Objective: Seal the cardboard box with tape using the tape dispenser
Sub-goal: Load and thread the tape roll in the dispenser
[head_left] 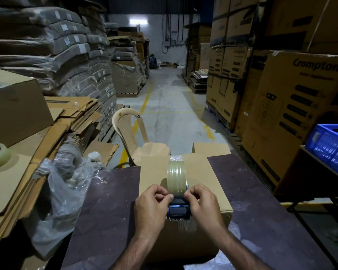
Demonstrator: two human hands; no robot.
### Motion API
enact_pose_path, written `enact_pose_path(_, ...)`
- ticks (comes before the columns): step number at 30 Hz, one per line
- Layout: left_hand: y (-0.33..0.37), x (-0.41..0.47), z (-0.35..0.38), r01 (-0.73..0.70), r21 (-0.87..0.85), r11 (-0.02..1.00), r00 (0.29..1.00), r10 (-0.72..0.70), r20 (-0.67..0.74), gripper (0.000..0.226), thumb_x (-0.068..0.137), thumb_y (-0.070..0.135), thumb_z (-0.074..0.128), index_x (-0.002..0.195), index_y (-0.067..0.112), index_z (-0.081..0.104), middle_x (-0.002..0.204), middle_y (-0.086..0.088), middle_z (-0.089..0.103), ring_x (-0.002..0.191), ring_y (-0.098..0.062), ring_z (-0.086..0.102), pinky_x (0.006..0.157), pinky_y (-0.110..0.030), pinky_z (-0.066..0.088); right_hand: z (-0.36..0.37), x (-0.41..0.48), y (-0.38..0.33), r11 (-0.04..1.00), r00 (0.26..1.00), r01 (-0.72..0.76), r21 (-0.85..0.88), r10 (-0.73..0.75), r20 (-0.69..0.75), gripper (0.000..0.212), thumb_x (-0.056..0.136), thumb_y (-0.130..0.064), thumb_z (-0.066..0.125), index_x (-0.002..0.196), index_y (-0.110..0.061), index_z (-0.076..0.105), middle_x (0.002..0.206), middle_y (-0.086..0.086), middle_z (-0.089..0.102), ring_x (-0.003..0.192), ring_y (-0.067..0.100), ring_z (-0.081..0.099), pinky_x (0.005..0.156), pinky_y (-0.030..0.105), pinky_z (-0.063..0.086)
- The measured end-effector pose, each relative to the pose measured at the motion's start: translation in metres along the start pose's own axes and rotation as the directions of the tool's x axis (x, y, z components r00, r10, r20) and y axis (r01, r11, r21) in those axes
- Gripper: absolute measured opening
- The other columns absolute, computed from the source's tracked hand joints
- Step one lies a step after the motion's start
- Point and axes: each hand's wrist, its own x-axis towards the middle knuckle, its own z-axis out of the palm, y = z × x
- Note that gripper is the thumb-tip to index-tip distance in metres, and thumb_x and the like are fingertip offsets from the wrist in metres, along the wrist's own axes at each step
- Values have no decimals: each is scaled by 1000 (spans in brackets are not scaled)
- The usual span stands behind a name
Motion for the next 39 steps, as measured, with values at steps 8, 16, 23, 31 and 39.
enact_pose_path(8,-1,1,-4,-101,108,989,994,106,-36,9,80,26,76,75,29,69,67,15,67,63,4,64,52,-9,50,-2,-7,1,976,983,178,-122,-183,-30,15,86,-20,66,75,-26,59,79,-13,55,76,4,55,67,28,53)
enact_pose_path(16,-3,-7,3,-192,246,950,973,218,-81,9,87,26,68,80,27,64,71,14,63,63,1,59,55,-19,53,2,-7,1,977,981,179,-113,-186,-48,23,81,-17,70,73,-30,53,78,-13,54,76,4,56,69,33,55)
enact_pose_path(23,-9,-6,12,-254,279,926,953,290,-93,13,84,11,68,80,21,59,81,11,56,68,-6,52,58,-11,36,3,-11,1,976,976,190,-111,-200,-85,19,80,-18,72,77,-26,56,80,-14,55,75,2,56,67,29,53)
enact_pose_path(31,-14,-5,13,-386,242,890,907,414,-79,18,79,-3,70,81,13,60,82,9,54,62,9,44,53,0,38,0,9,-15,991,982,96,97,-78,-172,33,80,-33,74,109,-26,60,91,-14,58,84,3,57,74,24,51)
enact_pose_path(39,-23,-2,14,-444,244,862,876,475,-85,27,72,-11,73,79,11,58,79,6,55,64,0,45,58,4,34,-3,24,-18,991,998,-61,123,57,37,23,83,-31,70,75,-10,64,74,7,66,75,22,63,68,35,53)
